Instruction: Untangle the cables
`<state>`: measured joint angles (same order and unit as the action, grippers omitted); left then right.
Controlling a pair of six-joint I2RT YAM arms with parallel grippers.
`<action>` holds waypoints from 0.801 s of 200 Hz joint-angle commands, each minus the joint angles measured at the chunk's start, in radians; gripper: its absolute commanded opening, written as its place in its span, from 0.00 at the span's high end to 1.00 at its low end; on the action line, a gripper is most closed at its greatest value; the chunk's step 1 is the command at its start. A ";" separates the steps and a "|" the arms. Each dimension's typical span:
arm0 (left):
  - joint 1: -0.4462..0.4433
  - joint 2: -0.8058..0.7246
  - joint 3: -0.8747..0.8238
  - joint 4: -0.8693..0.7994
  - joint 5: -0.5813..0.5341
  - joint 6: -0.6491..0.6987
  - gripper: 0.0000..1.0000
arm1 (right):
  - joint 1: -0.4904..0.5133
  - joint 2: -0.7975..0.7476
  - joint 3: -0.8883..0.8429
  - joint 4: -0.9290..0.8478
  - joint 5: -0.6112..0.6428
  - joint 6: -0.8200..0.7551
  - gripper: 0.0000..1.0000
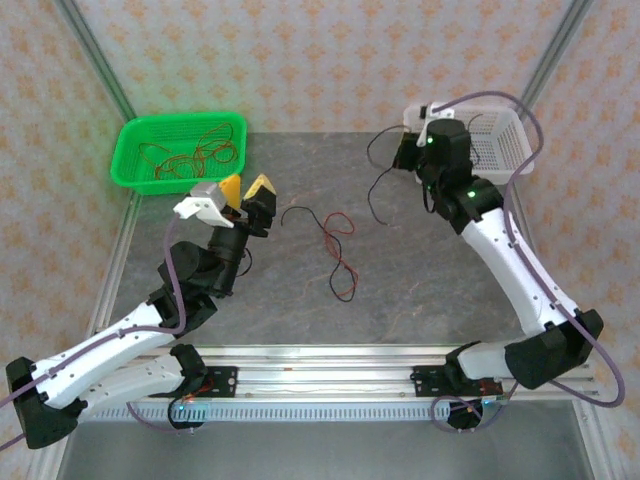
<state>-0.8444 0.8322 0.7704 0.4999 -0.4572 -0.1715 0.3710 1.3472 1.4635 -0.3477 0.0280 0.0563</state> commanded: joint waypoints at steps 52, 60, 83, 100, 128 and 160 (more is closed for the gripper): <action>-0.001 -0.081 -0.052 -0.162 0.001 -0.128 0.36 | -0.274 0.179 0.186 0.105 0.043 -0.067 1.00; -0.001 -0.088 -0.054 -0.178 0.003 -0.138 0.36 | -0.303 0.204 0.202 0.122 0.033 -0.060 1.00; -0.001 -0.104 -0.058 -0.215 0.017 -0.169 0.36 | -0.371 0.285 0.247 0.170 0.003 -0.034 1.00; -0.001 -0.113 -0.060 -0.238 0.024 -0.190 0.36 | -0.411 0.355 0.290 0.195 0.001 -0.012 1.00; -0.002 -0.123 -0.068 -0.273 0.032 -0.224 0.36 | -0.466 0.482 0.385 0.212 0.016 0.029 1.00; 0.000 -0.126 -0.083 -0.292 0.039 -0.248 0.36 | -0.506 0.607 0.461 0.241 0.031 0.080 1.00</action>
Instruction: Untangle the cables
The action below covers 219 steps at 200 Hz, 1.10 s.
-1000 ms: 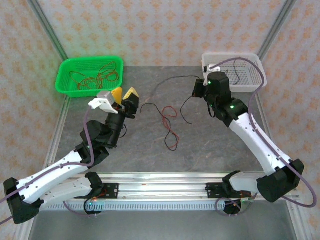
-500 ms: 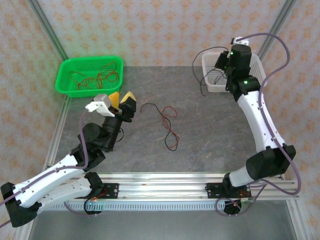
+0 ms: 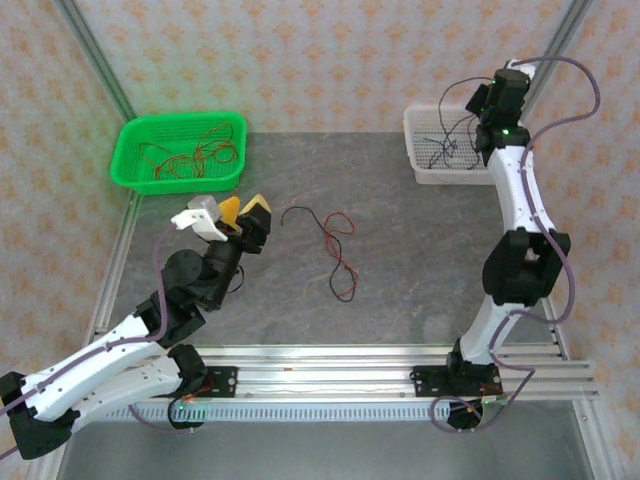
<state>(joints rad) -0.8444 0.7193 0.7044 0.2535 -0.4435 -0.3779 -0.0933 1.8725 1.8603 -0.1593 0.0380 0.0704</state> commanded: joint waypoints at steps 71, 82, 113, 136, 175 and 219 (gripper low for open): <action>-0.001 0.008 -0.003 -0.078 0.029 -0.056 0.36 | -0.058 0.274 0.198 0.060 0.022 0.138 1.00; -0.001 0.015 0.003 -0.082 0.031 -0.055 0.36 | -0.058 0.298 0.201 0.056 0.025 0.141 1.00; -0.001 0.033 0.014 -0.095 0.026 -0.060 0.36 | -0.059 0.349 0.180 0.038 0.031 0.143 1.00; -0.001 0.044 0.019 -0.109 0.013 -0.065 0.36 | -0.059 0.361 0.125 0.043 0.040 0.143 1.00; -0.001 0.057 0.038 -0.148 -0.007 -0.078 0.36 | -0.061 0.361 0.063 0.031 0.069 0.138 0.99; -0.001 0.094 0.075 -0.229 -0.026 -0.115 0.36 | -0.073 0.359 0.065 -0.027 0.088 0.137 0.71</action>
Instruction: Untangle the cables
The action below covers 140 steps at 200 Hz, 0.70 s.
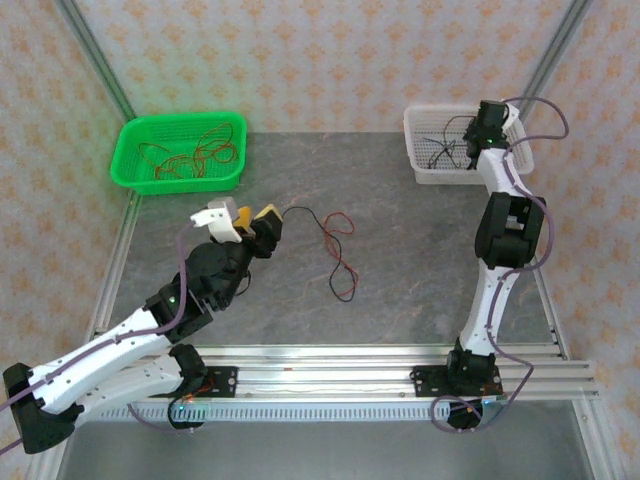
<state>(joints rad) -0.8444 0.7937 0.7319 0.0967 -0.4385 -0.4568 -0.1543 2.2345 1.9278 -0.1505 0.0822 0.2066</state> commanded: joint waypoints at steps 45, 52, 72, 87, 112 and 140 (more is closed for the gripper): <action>-0.001 0.079 0.079 -0.121 -0.008 -0.076 0.36 | -0.019 -0.046 -0.006 -0.063 0.051 0.002 0.59; -0.003 0.085 0.080 -0.120 -0.003 -0.081 0.36 | -0.019 -0.056 -0.008 -0.063 0.049 0.006 0.59; -0.001 0.104 0.089 -0.135 0.003 -0.099 0.36 | -0.020 -0.090 -0.022 -0.064 0.033 0.022 0.58; -0.001 0.124 0.104 -0.162 0.000 -0.112 0.37 | -0.019 -0.125 -0.041 -0.058 0.020 0.035 0.58; -0.002 0.166 0.139 -0.226 -0.006 -0.123 0.37 | -0.019 -0.210 -0.110 -0.033 -0.007 0.061 0.58; -0.002 0.230 0.174 -0.289 -0.001 -0.179 0.38 | -0.019 -0.347 -0.243 0.015 -0.050 0.085 0.58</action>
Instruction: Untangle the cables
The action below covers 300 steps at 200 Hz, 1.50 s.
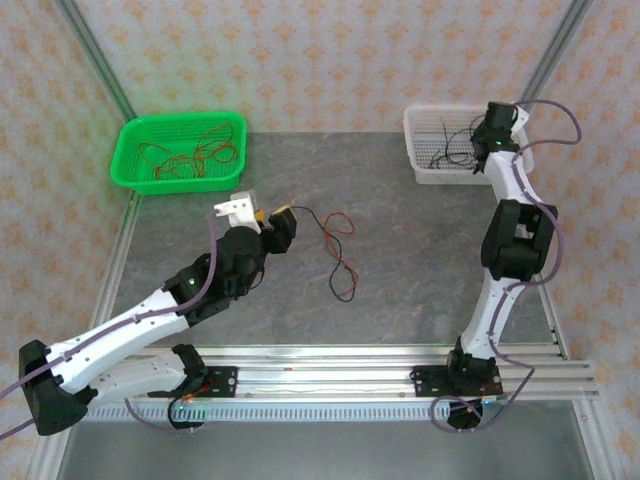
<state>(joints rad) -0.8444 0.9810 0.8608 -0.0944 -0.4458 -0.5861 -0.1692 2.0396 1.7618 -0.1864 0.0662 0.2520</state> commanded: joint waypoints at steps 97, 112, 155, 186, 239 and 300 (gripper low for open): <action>-0.001 0.450 0.242 -0.270 0.200 -0.062 0.42 | 0.147 -0.680 -0.683 0.087 -0.142 -0.011 0.58; -0.001 0.517 0.268 -0.284 0.225 -0.071 0.43 | 0.164 -0.743 -0.752 0.075 -0.174 -0.010 0.58; 0.014 0.686 0.335 -0.306 0.255 -0.105 0.45 | 0.188 -0.854 -0.883 0.028 -0.259 -0.019 0.57; 0.045 0.778 0.347 -0.283 0.300 -0.129 0.49 | 0.189 -0.921 -0.943 0.013 -0.286 -0.023 0.57; 0.085 0.869 0.348 -0.203 0.344 -0.161 0.55 | 0.189 -0.941 -0.986 0.012 -0.315 -0.032 0.57; 0.108 0.918 0.356 -0.156 0.338 -0.167 0.60 | 0.189 -0.943 -0.999 0.021 -0.326 -0.039 0.57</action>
<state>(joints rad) -0.7540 1.8763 1.1881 -0.2859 -0.1074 -0.7364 0.0170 1.1191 0.7731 -0.1673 -0.2523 0.2314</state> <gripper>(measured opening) 0.413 0.426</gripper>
